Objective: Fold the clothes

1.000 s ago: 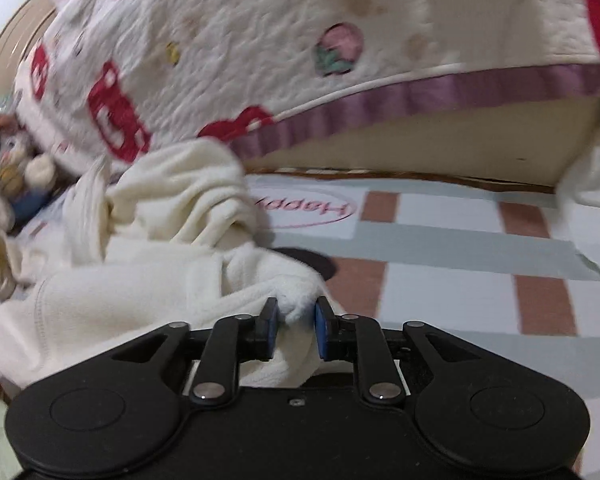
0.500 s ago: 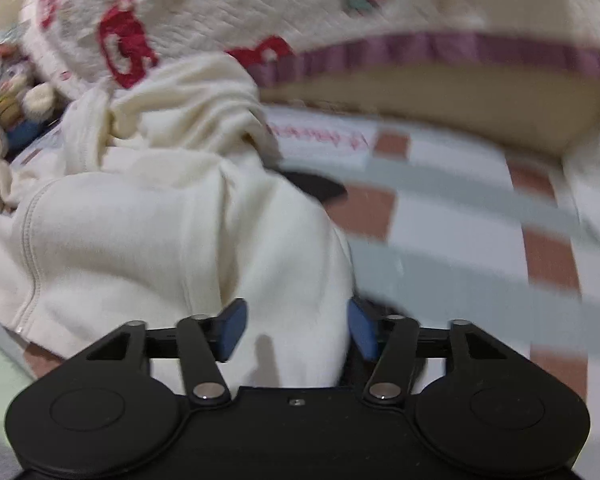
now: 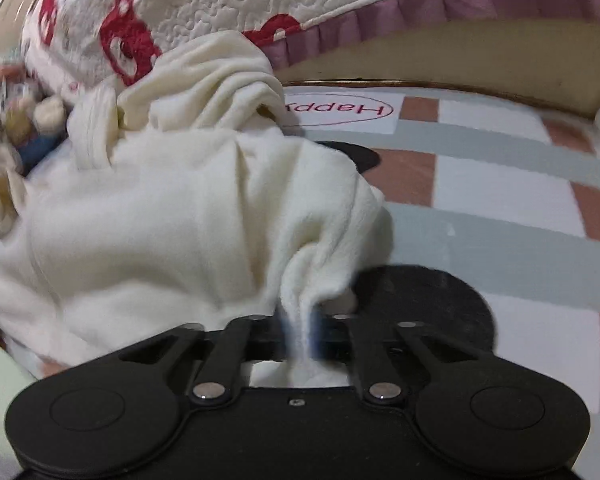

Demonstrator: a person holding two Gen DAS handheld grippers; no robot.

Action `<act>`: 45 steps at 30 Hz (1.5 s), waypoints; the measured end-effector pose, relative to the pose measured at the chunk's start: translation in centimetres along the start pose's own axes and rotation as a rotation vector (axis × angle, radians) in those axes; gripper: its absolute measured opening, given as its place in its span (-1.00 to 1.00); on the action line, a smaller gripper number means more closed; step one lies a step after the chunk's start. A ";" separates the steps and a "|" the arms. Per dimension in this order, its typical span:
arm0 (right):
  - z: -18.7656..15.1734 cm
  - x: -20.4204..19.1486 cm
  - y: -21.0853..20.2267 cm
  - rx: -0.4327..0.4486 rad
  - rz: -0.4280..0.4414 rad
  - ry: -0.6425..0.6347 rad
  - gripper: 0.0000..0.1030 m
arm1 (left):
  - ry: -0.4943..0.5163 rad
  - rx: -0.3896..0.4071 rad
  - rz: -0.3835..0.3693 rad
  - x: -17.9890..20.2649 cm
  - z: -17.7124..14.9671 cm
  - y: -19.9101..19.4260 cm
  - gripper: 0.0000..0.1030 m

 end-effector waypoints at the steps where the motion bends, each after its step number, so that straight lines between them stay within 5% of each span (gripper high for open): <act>1: 0.8 -0.1 -0.7 0.021 0.014 0.021 -0.77 | 0.028 0.024 0.000 0.7 0.7 -1.3 -0.77; 5: 5.7 0.3 -8.7 0.178 0.086 0.056 -0.78 | 0.085 0.131 -0.026 3.9 3.7 -8.1 -0.78; 10: 9.1 0.4 -21.1 0.294 0.281 0.121 -0.78 | 0.098 0.273 -0.016 6.1 5.2 -18.4 -0.78; 14: 6.7 -1.0 -26.2 0.208 0.448 0.075 -0.78 | 0.067 0.182 0.095 4.3 1.3 -21.0 -0.78; 18: -0.2 -4.2 -23.3 -0.006 0.435 -0.105 -0.78 | 0.012 0.012 0.205 1.7 -4.0 -20.8 -0.78; 23: -4.3 -5.7 -18.9 -0.172 0.452 -0.114 -0.77 | -0.014 -0.169 0.206 1.0 -6.9 -17.3 -0.69; 28: -3.2 -6.2 -18.5 -0.200 0.521 -0.057 -0.76 | 0.052 -0.152 0.171 3.7 -4.6 -18.8 -0.29; 31: -2.5 -7.0 -18.3 -0.228 0.567 -0.005 -0.76 | 0.103 0.021 0.066 7.2 -1.7 -21.5 -0.28; 33: -2.0 -7.9 -18.1 -0.235 0.608 0.021 -0.76 | 0.146 0.171 0.019 9.9 0.4 -23.6 -0.05; 35: -1.5 -9.1 -18.6 -0.233 0.657 0.013 -0.75 | 0.154 0.240 -0.071 12.2 1.9 -23.4 0.06; 37: -1.1 -10.9 -19.1 -0.241 0.717 -0.014 -0.75 | 0.149 0.191 -0.127 13.4 3.0 -20.3 0.06; 40: -1.3 -13.0 -19.2 -0.281 0.704 -0.129 -0.68 | 0.180 0.069 -0.080 13.8 4.3 -13.9 0.06; 45: -0.6 -11.4 -18.2 -0.311 0.406 -0.296 -0.47 | 0.138 0.013 -0.047 10.6 8.5 -6.9 0.06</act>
Point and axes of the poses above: each gripper's, at about its wrist camera, not at the fingertips, and y roughly the way its jaws point, x to its right, z to its top, the point moved 7 cm from there along y, roughly the way its jaws point, and after that the axes turned 13 degrees about -z, right-handed, at the moved point
